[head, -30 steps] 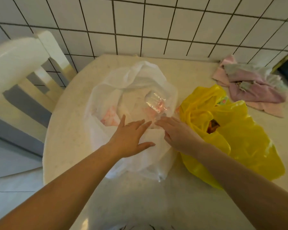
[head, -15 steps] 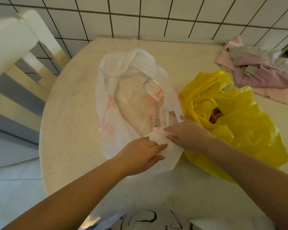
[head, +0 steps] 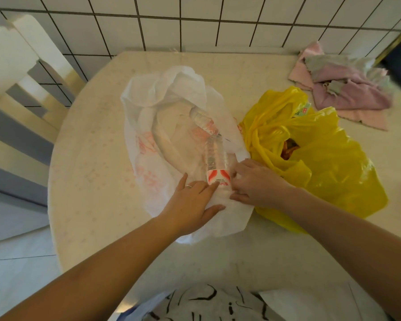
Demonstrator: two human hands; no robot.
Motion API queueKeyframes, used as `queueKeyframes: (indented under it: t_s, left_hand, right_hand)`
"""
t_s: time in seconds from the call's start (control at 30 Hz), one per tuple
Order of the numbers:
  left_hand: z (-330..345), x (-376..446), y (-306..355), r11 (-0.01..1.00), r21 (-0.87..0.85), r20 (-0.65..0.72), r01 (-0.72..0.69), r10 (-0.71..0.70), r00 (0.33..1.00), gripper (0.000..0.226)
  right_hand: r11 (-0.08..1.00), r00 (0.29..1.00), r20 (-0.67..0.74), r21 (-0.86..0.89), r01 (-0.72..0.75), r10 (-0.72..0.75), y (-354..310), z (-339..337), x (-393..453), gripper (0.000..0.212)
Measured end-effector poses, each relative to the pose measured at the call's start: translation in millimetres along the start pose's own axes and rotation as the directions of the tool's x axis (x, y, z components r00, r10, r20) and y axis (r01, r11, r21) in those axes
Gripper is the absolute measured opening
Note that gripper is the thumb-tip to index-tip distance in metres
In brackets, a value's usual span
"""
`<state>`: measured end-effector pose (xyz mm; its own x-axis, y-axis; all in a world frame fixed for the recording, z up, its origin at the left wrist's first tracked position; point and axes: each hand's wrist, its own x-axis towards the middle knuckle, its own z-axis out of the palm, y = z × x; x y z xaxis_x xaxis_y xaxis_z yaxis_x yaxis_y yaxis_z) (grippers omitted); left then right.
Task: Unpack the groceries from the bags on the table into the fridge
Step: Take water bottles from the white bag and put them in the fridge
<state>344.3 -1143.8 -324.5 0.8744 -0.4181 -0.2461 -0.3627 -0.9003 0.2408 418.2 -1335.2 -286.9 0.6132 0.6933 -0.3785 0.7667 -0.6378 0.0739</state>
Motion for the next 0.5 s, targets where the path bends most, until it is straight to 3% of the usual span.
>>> queueKeyframes:
  t_s: [0.1, 0.2, 0.4, 0.5]
  left_hand:
    - [2, -8, 8, 0.993, 0.031, 0.051, -0.117, 0.115, 0.992, 0.07]
    - [19, -19, 10, 0.972, 0.078, -0.031, -0.223, 0.226, 0.974, 0.067]
    - [53, -38, 6, 0.961, 0.092, -0.034, -0.261, 0.265, 0.964, 0.063]
    - [56, -41, 4, 0.955, 0.093, -0.04, -0.283, 0.287, 0.957, 0.062]
  right_hand:
    - [0.998, 0.999, -0.018, 0.047, 0.039, -0.038, 2, 11, -11, 0.04]
    - [0.992, 0.998, -0.058, 0.119, 0.047, -0.04, 0, 26, -23, 0.036]
    - [0.999, 0.983, -0.184, 0.03, 0.028, -0.022, -12, 62, -41, 0.032]
    - [0.998, 0.969, -0.242, 0.003, 0.059, -0.057, -12, 64, -39, 0.042]
